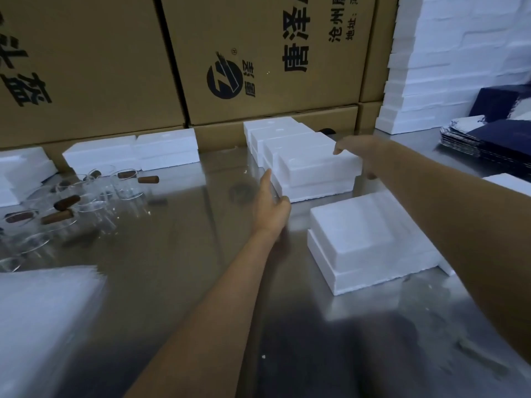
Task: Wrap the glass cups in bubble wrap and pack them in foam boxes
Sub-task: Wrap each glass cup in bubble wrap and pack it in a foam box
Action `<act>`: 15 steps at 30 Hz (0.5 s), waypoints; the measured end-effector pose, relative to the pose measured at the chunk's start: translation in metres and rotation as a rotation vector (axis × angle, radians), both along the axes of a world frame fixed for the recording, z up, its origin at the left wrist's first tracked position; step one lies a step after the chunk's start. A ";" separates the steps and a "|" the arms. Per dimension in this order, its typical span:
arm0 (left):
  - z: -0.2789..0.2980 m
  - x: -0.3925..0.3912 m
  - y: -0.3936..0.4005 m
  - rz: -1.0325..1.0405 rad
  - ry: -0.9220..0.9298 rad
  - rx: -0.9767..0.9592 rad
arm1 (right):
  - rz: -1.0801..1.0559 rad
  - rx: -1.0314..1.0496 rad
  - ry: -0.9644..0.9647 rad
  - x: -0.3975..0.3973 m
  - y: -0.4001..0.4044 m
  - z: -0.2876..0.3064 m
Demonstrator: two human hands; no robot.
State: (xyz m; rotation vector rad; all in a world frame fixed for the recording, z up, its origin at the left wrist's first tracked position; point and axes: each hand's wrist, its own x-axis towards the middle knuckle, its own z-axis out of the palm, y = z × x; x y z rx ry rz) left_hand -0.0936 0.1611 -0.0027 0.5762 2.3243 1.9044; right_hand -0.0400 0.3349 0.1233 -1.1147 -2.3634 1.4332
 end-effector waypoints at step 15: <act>0.008 0.016 -0.016 0.412 -0.079 0.313 | 0.180 0.176 -0.312 -0.004 -0.042 -0.007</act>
